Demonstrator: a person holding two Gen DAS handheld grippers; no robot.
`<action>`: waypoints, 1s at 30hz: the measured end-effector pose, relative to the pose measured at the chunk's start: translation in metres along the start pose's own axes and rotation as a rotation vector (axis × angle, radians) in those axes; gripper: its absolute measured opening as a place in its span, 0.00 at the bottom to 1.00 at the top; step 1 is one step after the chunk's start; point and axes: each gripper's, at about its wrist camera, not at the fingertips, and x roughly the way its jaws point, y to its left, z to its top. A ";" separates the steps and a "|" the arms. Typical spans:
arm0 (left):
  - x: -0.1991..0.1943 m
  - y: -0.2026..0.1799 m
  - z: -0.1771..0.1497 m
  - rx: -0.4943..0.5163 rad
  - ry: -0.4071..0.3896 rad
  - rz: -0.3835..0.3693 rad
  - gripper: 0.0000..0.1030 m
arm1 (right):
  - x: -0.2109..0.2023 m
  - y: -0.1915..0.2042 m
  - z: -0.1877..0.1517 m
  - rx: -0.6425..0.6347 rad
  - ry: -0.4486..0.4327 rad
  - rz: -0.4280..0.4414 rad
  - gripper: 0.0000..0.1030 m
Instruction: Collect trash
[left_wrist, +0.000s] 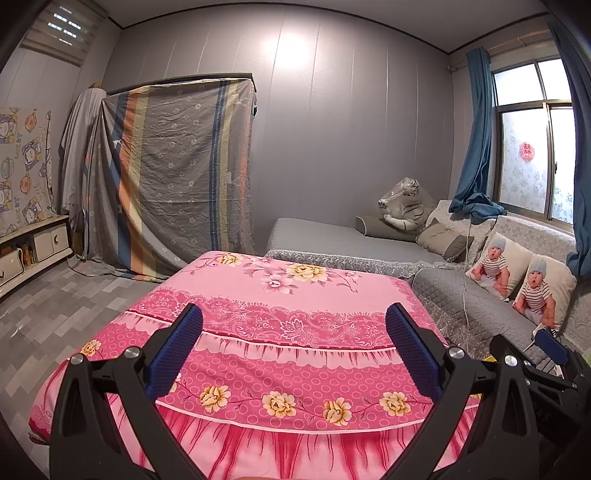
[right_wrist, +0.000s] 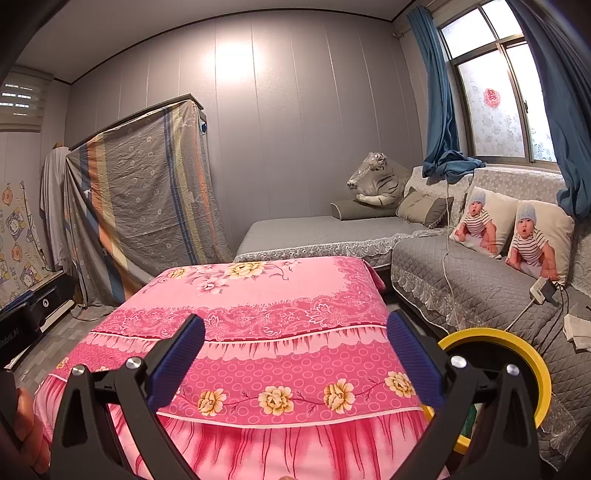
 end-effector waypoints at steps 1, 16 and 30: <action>0.000 0.000 0.000 0.001 0.001 -0.001 0.92 | 0.000 0.000 0.000 0.000 0.000 0.000 0.92; 0.002 -0.002 0.003 0.013 0.003 -0.015 0.92 | 0.001 0.000 0.001 0.006 0.011 -0.008 0.92; 0.002 -0.004 0.001 0.034 0.000 -0.016 0.92 | 0.004 0.001 -0.001 0.014 0.029 -0.012 0.92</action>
